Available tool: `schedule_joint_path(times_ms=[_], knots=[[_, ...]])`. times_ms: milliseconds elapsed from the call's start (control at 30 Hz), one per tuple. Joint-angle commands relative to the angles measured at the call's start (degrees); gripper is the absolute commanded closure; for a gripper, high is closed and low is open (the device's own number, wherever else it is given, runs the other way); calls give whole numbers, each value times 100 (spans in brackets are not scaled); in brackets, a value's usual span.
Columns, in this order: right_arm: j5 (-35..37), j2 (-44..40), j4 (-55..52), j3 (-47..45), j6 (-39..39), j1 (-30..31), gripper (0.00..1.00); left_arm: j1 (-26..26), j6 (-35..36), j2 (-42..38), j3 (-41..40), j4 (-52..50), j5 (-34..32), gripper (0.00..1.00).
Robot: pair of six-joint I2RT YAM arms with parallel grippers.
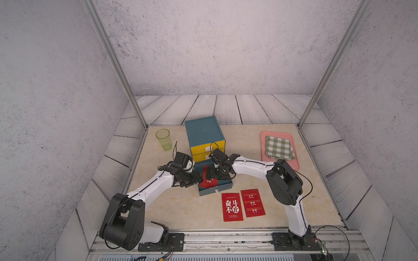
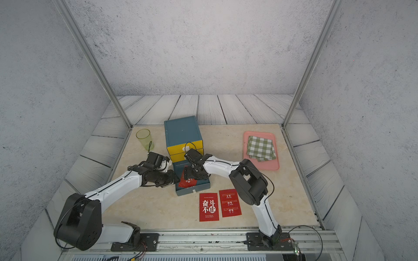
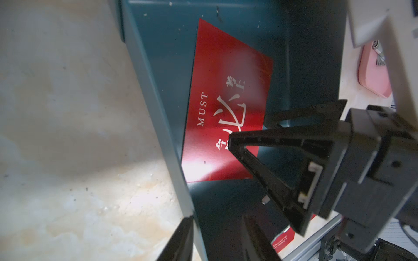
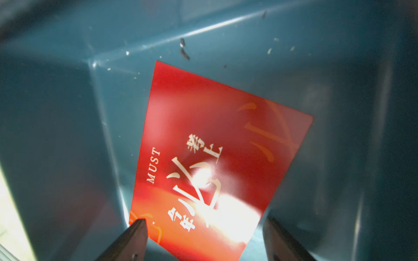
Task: Take the postcards out of the drawer
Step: Pick up the postcard from the drawer.
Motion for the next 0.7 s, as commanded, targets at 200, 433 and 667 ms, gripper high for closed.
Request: schedule_joint_path(times_ms=[200, 433, 667], knots=[[-59, -5, 33, -287, -88, 126, 17, -71, -28, 58, 17, 65, -57, 60], [6, -172, -68, -356, -60, 143, 18, -71, -63, 59, 38, 85, -84, 61], [79, -294, -213, -381, -79, 142, 18, -71, -82, 67, 58, 90, -95, 61]])
